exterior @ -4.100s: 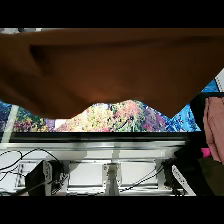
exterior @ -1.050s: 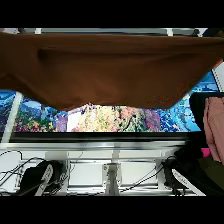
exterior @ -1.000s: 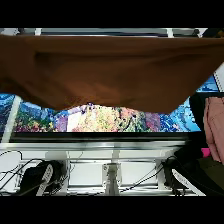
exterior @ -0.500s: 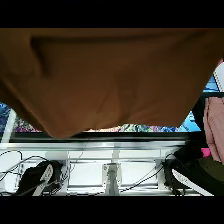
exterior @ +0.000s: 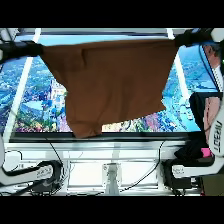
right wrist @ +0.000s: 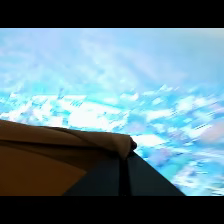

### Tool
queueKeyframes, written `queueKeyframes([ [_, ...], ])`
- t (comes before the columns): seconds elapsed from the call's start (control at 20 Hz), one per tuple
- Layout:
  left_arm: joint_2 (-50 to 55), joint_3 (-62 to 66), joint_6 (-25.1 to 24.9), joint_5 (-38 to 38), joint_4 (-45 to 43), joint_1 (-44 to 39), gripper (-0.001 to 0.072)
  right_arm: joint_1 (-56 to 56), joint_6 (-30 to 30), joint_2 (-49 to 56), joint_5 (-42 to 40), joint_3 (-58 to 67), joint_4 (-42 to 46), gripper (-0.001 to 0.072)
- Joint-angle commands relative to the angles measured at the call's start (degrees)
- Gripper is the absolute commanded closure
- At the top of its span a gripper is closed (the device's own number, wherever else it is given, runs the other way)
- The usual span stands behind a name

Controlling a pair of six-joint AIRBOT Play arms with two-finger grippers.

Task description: Fold the clothes and pants, and hang the long-sleeved shirts on hangers.

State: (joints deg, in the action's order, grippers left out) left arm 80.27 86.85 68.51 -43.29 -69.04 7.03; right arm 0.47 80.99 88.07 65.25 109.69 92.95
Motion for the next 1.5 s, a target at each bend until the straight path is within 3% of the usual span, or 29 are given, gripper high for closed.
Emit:
queueKeyframes([
  [0.0,8.48,0.07,-1.51,7.93,0.07,-2.54,0.0695,-4.04,-5.60,8.22,-6.14,-3.32,-18.27,0.0702],
  [0.2,10.14,0.07,-1.49,14.86,-1.27,-4.66,0.0695,-3.28,-8.76,12.96,-9.51,-3.32,-20.15,0.0702],
  [0.4,10.14,-0.04,-1.11,6.16,-5.92,-4.74,0.0695,-4.04,-8.70,15.10,-9.31,-3.34,-16.11,0.0702],
  [0.55,10.56,-0.70,5.70,-2.49,-10.93,-4.68,0.0695,-4.42,-8.72,16.63,-8.46,-3.34,-16.15,0.0702],
  [0.8,10.56,-6.58,16.28,-7.26,-16.44,-4.68,0.0695,-4.39,-8.72,18.47,-6.95,-5.29,-16.06,0.0701],
  [1.15,10.56,-9.97,16.85,-15.69,-16.44,-5.16,0.0693,-4.39,-8.70,18.47,-0.07,-7.50,-15.80,0.0700],
  [1.45,10.56,-9.97,16.83,-17.00,-12.72,-5.22,0.0691,-4.39,-8.20,18.47,3.39,-7.50,-15.85,0.0699],
])
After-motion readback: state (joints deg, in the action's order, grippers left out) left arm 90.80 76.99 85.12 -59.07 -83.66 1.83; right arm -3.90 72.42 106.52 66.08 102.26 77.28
